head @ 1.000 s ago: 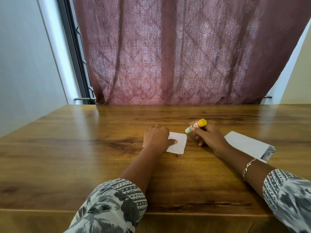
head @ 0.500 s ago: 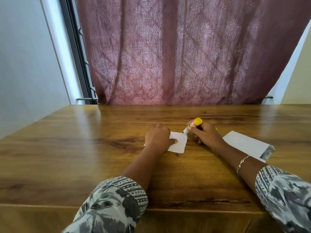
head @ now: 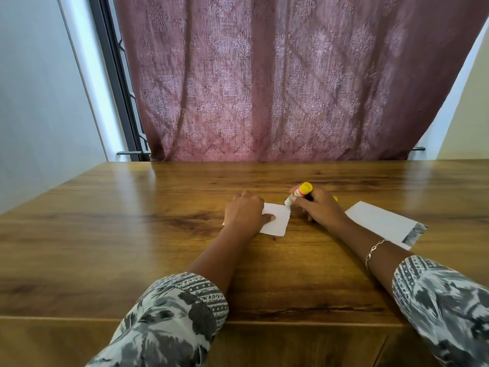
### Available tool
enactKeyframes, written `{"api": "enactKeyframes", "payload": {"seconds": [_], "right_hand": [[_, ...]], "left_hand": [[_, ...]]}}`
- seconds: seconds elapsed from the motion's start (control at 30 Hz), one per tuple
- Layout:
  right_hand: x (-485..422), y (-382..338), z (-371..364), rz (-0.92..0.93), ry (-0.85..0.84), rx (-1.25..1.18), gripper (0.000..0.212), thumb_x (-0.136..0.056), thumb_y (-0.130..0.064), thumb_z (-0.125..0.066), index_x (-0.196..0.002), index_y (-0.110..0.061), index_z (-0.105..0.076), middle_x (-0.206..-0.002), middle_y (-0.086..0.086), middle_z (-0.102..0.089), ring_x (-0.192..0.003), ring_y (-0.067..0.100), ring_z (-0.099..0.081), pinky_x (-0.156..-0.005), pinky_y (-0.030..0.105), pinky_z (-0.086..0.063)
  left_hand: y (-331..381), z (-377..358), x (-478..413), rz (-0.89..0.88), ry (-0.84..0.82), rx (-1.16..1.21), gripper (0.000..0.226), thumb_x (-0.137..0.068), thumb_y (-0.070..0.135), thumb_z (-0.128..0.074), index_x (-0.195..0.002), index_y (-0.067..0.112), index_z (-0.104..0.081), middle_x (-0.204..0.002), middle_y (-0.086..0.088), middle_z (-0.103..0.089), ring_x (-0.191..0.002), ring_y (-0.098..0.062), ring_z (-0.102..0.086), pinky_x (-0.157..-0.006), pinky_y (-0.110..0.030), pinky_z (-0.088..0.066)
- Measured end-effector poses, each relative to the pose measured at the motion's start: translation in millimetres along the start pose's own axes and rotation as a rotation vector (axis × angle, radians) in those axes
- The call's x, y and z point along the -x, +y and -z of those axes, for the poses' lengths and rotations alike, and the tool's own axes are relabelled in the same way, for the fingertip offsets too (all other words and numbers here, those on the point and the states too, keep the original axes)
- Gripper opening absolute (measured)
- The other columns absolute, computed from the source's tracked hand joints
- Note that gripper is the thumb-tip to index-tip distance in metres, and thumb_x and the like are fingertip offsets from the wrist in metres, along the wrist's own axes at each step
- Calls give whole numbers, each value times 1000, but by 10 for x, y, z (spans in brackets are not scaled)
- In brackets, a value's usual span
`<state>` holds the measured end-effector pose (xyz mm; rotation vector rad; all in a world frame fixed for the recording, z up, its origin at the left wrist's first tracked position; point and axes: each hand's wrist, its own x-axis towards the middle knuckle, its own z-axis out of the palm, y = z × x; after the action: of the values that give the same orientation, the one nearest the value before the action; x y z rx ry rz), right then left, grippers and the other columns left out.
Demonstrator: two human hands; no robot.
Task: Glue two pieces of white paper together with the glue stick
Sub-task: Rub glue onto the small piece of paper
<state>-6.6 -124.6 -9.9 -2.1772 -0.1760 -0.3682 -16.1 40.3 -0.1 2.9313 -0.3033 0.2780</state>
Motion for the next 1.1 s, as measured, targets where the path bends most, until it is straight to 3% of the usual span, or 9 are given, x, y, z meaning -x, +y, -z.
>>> {"api": "enactKeyframes", "payload": {"seconds": [0.13, 0.3, 0.53, 0.73, 0.93, 1.1], "right_hand": [[-15, 20, -4, 13, -11, 15, 25, -88, -22, -54, -109, -8, -59, -72, 1, -55, -56, 11, -48, -47, 20, -37], [-14, 38, 1, 50, -9, -4, 19, -87, -21, -56, -101, -11, -64, -69, -4, -56, -56, 8, -47, -45, 14, -37], [38, 37, 9, 72, -21, -28, 14, -86, -20, -58, -95, -11, -64, -70, 0, -57, -63, 11, -48, -56, 22, -37], [71, 32, 13, 85, -36, -21, 22, -84, -21, -60, -97, -4, -64, -79, 9, -60, -71, 18, -52, -59, 25, -39], [160, -32, 29, 197, -68, -9, 12, -83, -15, -61, -93, -11, -65, -82, -3, -62, -73, 6, -54, -66, 18, -41], [211, -37, 27, 226, -82, 25, 8, -83, -18, -61, -91, -16, -64, -76, -14, -58, -72, 3, -54, -62, 9, -40]], "left_hand": [[-4, -8, -5, -5, 2, -11, 46, -87, 45, -53, -122, 16, -56, -134, -11, -47, -122, -28, -45, -96, -38, -42], [-18, -17, -20, -8, 3, 5, 44, -86, 46, -54, -119, 16, -57, -131, -11, -49, -119, -28, -47, -96, -39, -44], [-28, -23, -12, -15, 12, 12, 44, -86, 46, -54, -118, 16, -58, -130, -11, -49, -118, -28, -47, -95, -39, -43], [-43, -31, -13, -27, 17, 13, 44, -86, 47, -53, -118, 16, -58, -130, -11, -49, -119, -28, -47, -96, -39, -43], [-53, -42, -22, -26, 27, 35, 44, -85, 47, -55, -116, 17, -58, -128, -10, -50, -118, -27, -47, -93, -38, -44], [-65, -47, -18, -30, 30, 42, 44, -84, 48, -56, -115, 17, -59, -127, -11, -51, -116, -28, -48, -92, -39, -45]]}}
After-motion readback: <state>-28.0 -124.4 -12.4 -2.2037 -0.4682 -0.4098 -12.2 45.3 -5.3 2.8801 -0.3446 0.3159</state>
